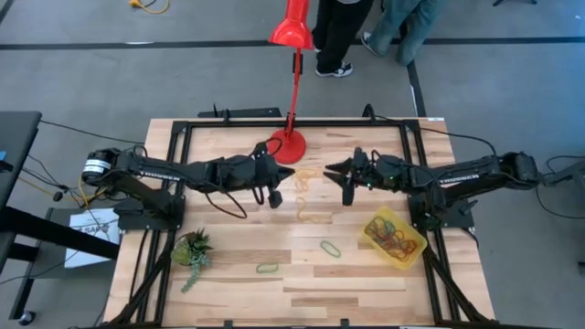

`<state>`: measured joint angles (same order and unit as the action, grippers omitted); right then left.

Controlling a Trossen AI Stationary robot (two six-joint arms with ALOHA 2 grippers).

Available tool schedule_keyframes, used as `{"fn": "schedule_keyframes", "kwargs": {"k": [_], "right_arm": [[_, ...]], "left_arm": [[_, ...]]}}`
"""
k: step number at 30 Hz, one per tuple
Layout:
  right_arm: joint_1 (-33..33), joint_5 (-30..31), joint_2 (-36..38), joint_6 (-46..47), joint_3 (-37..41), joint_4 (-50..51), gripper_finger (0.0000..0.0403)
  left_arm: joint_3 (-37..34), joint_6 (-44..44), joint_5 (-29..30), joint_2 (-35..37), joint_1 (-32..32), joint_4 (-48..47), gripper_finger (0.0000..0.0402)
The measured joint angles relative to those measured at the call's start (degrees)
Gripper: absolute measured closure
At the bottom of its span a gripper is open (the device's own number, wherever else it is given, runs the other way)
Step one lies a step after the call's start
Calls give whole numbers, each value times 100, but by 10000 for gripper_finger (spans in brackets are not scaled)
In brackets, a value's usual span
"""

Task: Pick and place rubber bands into bin
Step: Put the yellow rubber band into the container

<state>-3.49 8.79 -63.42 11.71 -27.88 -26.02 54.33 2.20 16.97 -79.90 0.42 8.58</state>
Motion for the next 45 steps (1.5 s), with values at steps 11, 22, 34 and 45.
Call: {"fn": "schedule_keyframes", "kwargs": {"k": [11,22,34,45], "right_arm": [[-54,-575,-1299,-117,-280,-1656,301],[-79,-1517,-2392,-116,-1207,-1615,301],[-79,-1532,-2695,-148,-1482,-1634,325],[-91,-1470,-2692,-409,-1482,-1411,395]], "left_arm": [[0,-133,-600,4,45,350,401],[0,-188,-418,7,47,215,401],[0,-187,-417,10,49,100,401],[0,-214,-417,11,49,99,396]]}}
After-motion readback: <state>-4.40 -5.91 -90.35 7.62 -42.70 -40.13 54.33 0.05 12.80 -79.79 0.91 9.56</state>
